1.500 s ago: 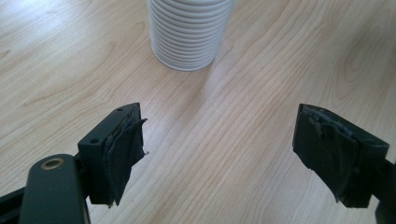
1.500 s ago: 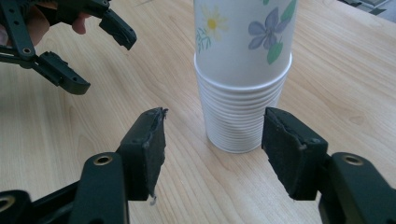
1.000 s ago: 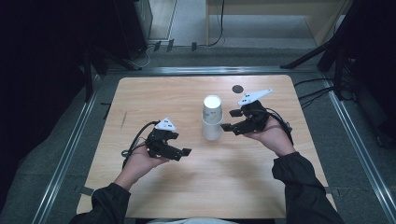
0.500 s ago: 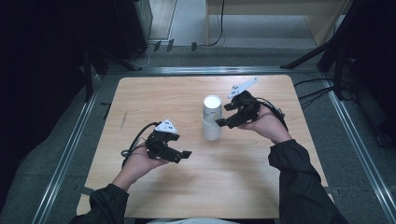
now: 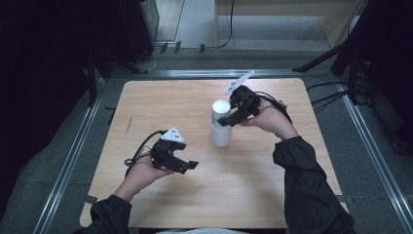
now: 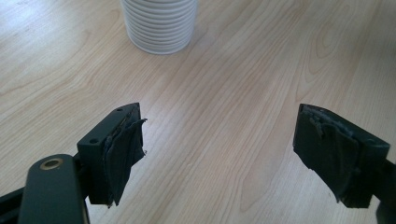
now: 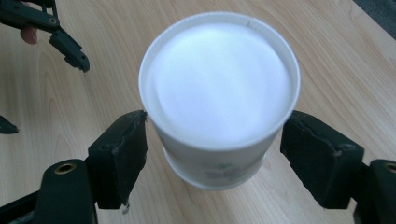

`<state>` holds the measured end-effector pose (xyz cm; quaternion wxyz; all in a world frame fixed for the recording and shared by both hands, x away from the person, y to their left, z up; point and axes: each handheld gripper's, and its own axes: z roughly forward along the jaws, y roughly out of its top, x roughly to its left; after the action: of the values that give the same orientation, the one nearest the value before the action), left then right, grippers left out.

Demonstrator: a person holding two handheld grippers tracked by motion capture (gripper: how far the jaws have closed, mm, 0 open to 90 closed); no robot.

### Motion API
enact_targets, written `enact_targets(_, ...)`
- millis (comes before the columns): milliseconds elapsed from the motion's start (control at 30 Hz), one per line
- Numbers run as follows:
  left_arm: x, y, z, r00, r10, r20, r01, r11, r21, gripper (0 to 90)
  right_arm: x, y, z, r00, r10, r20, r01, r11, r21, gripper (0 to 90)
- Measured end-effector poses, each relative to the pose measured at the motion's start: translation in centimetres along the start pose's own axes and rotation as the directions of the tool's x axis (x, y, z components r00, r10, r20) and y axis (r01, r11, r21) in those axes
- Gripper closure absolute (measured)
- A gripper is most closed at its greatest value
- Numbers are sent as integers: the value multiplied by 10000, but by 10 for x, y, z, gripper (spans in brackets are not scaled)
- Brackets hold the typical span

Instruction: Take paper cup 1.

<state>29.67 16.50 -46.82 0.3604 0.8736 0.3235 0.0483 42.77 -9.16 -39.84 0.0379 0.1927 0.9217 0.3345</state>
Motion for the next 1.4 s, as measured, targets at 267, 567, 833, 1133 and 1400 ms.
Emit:
enact_targets(267,-1,-2,2,9999,96,-118,-94,9998,149,162,2,12,4,9998,-108,165,108,9999,-10,247)
enact_targets(567,-3,-1,3,9999,103,-40,-102,9998,170,161,4,17,1,9994,-55,353,54,10000,37,315)
enact_targets(833,-4,-1,4,9998,178,-42,-177,9997,189,161,7,20,-8,9988,-94,491,103,9998,-186,331)
enact_targets(1133,-5,0,5,9996,289,18,-290,9994,180,161,10,23,-19,9978,-195,634,224,9988,-440,333)
enact_targets(1400,-6,3,6,9989,456,53,-456,9990,17,161,15,25,-35,9964,-213,819,280,9963,-813,335)
